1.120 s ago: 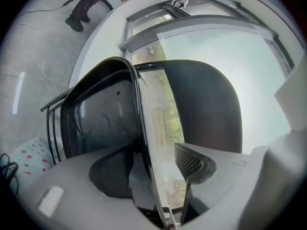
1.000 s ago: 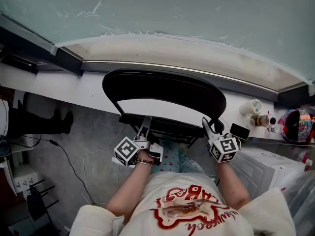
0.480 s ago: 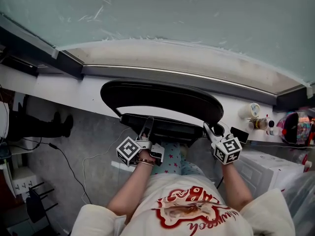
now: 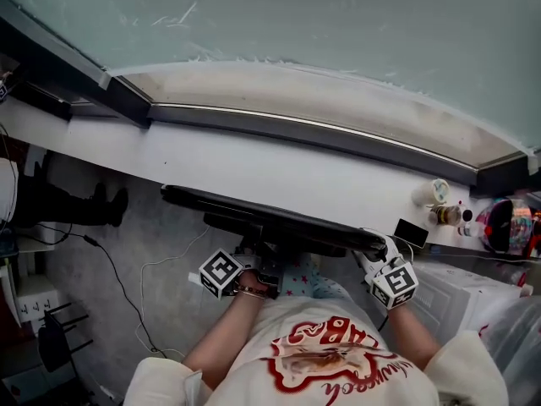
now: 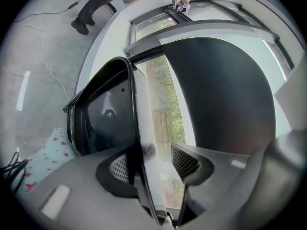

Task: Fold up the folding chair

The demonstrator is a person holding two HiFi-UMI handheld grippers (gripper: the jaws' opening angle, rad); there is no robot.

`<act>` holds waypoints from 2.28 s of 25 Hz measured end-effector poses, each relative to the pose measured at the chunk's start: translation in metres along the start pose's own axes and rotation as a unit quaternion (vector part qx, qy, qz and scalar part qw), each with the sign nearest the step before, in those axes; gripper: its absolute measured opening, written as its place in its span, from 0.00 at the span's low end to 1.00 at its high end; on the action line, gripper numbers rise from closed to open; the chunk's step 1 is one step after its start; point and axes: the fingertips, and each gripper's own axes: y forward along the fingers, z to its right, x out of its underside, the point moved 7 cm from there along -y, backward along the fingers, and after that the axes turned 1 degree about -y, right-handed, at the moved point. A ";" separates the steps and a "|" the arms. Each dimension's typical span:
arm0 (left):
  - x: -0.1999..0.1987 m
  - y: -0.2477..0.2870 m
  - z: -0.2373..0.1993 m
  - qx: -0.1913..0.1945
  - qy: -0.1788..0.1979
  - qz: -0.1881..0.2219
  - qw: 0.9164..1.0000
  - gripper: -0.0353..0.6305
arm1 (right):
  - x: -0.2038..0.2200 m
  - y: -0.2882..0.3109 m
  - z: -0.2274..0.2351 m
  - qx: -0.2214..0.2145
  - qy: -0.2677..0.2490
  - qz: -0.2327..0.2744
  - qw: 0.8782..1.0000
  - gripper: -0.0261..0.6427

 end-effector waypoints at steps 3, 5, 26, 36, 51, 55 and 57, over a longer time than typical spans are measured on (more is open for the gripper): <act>0.000 -0.002 -0.002 0.006 0.010 -0.005 1.000 0.38 | 0.001 0.000 -0.001 0.008 -0.004 0.007 1.000 0.24; 0.001 -0.005 -0.003 0.011 0.025 -0.012 1.000 0.38 | 0.001 -0.001 -0.003 0.010 -0.011 0.011 1.000 0.24; 0.011 -0.053 -0.019 -0.005 0.249 -0.077 0.965 0.38 | 0.016 -0.032 -0.027 0.150 0.021 0.057 0.987 0.39; 0.020 -0.111 0.016 0.060 0.468 -0.087 0.877 0.06 | -0.005 -0.063 -0.126 0.211 0.015 0.144 0.967 0.20; 0.051 -0.222 0.044 0.193 0.542 -0.114 0.810 0.06 | -0.040 -0.067 -0.291 0.140 -0.043 0.188 0.971 0.07; 0.051 -0.249 0.050 0.202 0.545 -0.103 0.807 0.06 | -0.037 -0.081 -0.306 0.133 -0.052 0.186 0.972 0.07; 0.054 -0.266 0.051 0.206 0.543 -0.097 0.809 0.06 | -0.038 -0.095 -0.317 0.132 -0.059 0.193 0.970 0.07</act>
